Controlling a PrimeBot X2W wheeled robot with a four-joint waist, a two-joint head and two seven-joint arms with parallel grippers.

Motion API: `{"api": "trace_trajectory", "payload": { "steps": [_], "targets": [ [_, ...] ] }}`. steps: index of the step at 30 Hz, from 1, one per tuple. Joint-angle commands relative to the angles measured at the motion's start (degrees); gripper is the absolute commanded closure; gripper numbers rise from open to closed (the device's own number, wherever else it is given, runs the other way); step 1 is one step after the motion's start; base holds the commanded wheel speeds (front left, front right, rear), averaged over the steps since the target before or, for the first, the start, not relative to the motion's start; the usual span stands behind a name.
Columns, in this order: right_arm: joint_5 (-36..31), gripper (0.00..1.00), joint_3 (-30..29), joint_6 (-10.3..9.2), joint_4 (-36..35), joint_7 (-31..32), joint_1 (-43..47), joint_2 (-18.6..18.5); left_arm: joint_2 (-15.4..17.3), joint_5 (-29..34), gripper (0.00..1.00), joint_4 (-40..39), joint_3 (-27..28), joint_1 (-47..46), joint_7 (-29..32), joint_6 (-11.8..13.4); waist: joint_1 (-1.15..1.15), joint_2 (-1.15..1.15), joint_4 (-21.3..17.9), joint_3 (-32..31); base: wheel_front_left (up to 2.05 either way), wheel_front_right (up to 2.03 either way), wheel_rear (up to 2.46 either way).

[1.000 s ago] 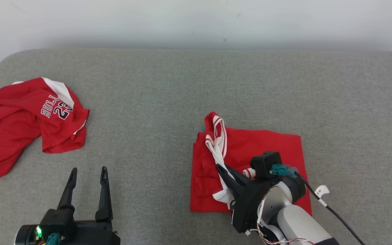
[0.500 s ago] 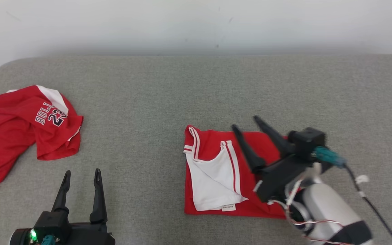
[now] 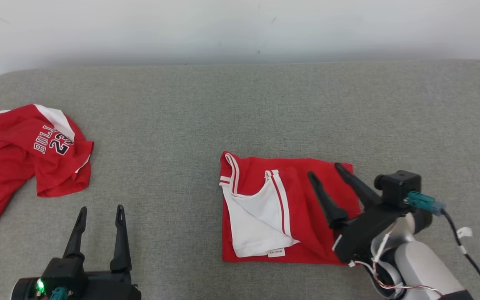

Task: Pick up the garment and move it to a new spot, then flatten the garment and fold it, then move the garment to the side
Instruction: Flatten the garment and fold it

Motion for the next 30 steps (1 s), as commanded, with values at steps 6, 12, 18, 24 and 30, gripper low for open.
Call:
{"api": "trace_trajectory", "payload": {
  "steps": [6, 12, 18, 24, 30],
  "targets": [
    [0.48, 0.0, 3.06, -0.09, 5.07, 1.95, -2.93, 0.84, -0.42, 1.05, 0.0, 0.44, -0.71, -1.55, -0.18, -0.4, 0.0, 0.0, 2.37, 1.12, 0.0, 0.0, 0.0],
    [1.35, 1.0, 5.19, -0.1, 11.59, 1.29, -5.95, 0.44, -0.67, 0.96, 0.0, 0.92, -0.79, -1.95, -0.18, -0.55, 0.0, 0.0, 4.24, 1.4, 0.0, 0.0, 0.0],
    [1.04, 1.0, 9.05, -0.09, 12.76, -2.83, -7.38, -0.5, -0.73, 1.0, 0.0, 1.42, -0.27, -1.06, -0.18, -0.53, 0.0, 0.0, 4.11, 0.36, 0.0, 0.0, 0.0],
    [0.58, 1.0, 14.22, -0.1, 6.78, -5.01, -3.71, -0.65, -0.92, 0.75, 0.0, 1.35, -0.17, -0.25, -0.18, -0.37, 0.0, 0.0, 2.93, -0.64, 0.0, 0.0, 0.0],
    [0.92, 1.0, 17.27, -0.09, 0.15, -3.92, 1.71, 0.77, -1.05, 0.73, 0.0, 1.52, -0.35, -0.42, -0.18, -0.71, 0.0, 0.0, 2.5, -0.59, 0.0, 0.0, 0.0]
  ]
}}
